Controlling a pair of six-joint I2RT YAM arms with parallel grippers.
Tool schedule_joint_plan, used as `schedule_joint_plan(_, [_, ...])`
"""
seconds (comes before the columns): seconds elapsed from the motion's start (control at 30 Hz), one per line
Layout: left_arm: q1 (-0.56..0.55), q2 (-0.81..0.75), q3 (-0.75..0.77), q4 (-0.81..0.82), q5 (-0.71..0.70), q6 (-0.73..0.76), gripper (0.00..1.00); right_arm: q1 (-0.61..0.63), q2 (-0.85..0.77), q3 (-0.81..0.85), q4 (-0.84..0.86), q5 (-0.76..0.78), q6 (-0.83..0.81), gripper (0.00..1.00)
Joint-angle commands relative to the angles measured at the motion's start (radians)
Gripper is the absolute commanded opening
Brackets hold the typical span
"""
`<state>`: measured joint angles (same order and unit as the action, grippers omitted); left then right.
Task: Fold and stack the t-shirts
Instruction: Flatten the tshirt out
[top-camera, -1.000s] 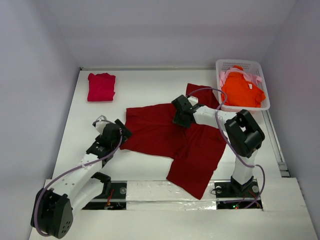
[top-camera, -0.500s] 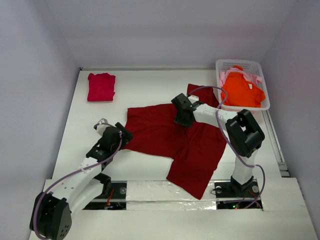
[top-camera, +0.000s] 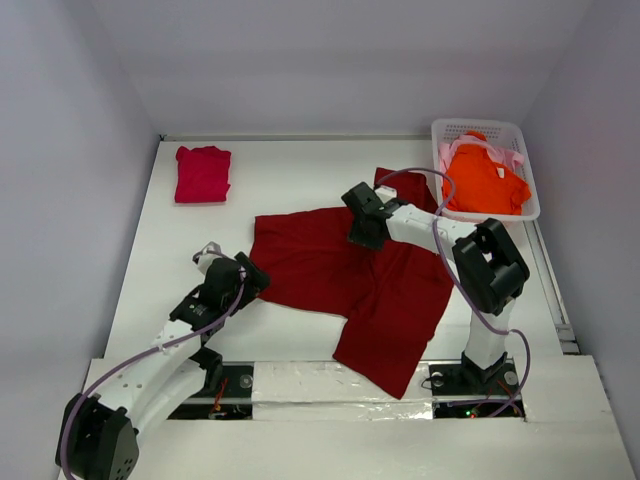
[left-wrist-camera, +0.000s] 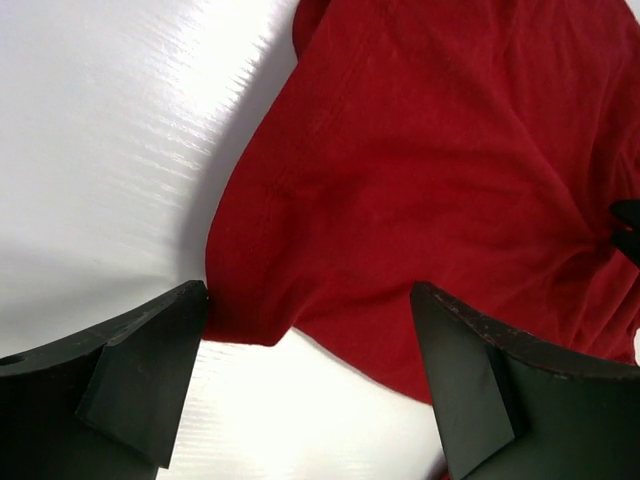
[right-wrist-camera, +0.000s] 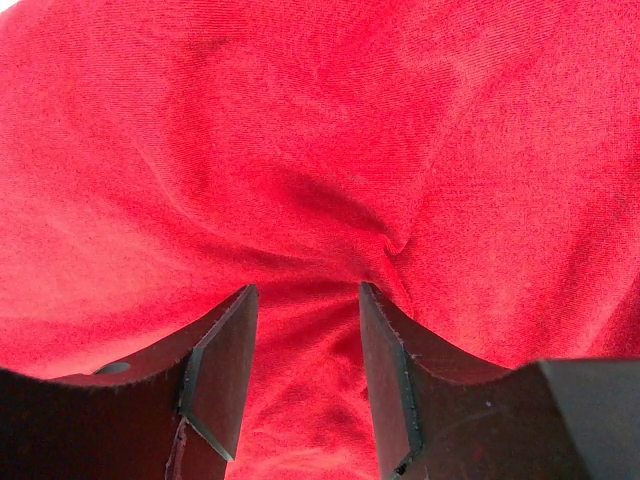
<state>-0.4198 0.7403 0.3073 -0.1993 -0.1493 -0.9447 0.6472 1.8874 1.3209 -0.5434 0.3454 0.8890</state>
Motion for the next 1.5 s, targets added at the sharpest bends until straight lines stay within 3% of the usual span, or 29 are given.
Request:
schedule_joint_plan(0.0, [-0.007,-0.004,0.026,-0.020,0.028,0.004,0.79,-0.009,-0.020,0.031,-0.004,0.023,-0.007,0.51])
schedule_joint_plan(0.13, [-0.007,0.004,0.032,-0.009,0.027,0.009,0.68,-0.009,-0.014,0.020,-0.001,0.023,-0.007,0.51])
schedule_joint_plan(0.23, [-0.007,0.016,0.023,0.015,0.046,0.009,0.54,-0.009,-0.017,0.011,0.008,0.017,-0.009,0.51])
schedule_joint_plan(0.33, [-0.007,0.025,0.018,0.031,0.057,0.012,0.30,-0.018,-0.017,0.012,0.010,0.015,-0.009,0.51])
schedule_joint_plan(0.37, [-0.007,0.025,0.018,0.034,0.057,0.012,0.12,-0.018,-0.017,0.014,0.010,0.014,-0.007,0.51])
schedule_joint_plan(0.4, [-0.007,0.027,0.018,0.035,0.059,0.012,0.01,-0.018,-0.017,0.014,0.010,0.014,-0.009,0.51])
schedule_joint_plan(0.87, [-0.007,-0.008,0.111,-0.038,0.005,0.063,0.00,-0.018,-0.005,0.012,0.013,0.007,-0.010,0.50])
schedule_joint_plan(1.47, [-0.016,-0.058,0.188,-0.114,0.037,0.095,0.00,-0.018,-0.007,0.011,0.016,0.006,-0.010,0.50])
